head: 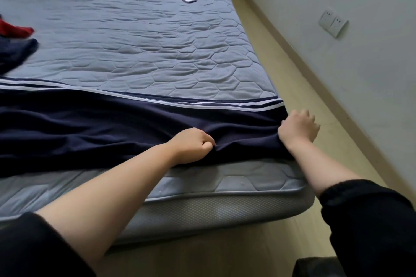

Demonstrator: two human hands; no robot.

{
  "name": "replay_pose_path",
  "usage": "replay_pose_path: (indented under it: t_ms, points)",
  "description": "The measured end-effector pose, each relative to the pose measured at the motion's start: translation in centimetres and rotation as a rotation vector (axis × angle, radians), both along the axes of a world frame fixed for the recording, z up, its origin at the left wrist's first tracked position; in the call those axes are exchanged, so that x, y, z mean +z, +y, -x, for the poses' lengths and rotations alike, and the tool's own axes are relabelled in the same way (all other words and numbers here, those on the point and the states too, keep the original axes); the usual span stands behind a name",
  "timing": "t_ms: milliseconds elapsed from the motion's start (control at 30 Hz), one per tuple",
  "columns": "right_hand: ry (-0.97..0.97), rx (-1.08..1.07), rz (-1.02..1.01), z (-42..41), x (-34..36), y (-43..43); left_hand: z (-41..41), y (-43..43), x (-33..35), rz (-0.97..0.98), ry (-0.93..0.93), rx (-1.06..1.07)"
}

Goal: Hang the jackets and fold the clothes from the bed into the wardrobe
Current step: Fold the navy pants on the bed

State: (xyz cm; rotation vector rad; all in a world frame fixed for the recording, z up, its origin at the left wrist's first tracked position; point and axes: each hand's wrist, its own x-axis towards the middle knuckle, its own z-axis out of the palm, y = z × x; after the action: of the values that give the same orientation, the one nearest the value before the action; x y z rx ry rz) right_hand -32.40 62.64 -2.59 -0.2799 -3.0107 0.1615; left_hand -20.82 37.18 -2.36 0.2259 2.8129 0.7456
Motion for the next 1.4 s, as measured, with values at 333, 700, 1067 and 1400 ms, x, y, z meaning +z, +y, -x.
replay_pose_path:
  t_ms: [333,700,1067,1400]
  points:
    - [0.063,0.797,0.103,-0.6,-1.4,-12.1,0.7,-6.7,-3.2,0.425,0.172,0.462]
    - [0.236,0.436,0.086,2.9,-3.1,-13.9,1.3,-7.5,-5.7,0.481,0.164,0.502]
    - [-0.181,0.382,-0.193,-0.6,-3.9,-3.6,2.0,1.2,-6.6,0.408,0.146,0.053]
    - [-0.272,0.257,-0.158,-4.1,-4.2,-4.8,0.2,-4.4,-5.5,0.47,0.167,0.11]
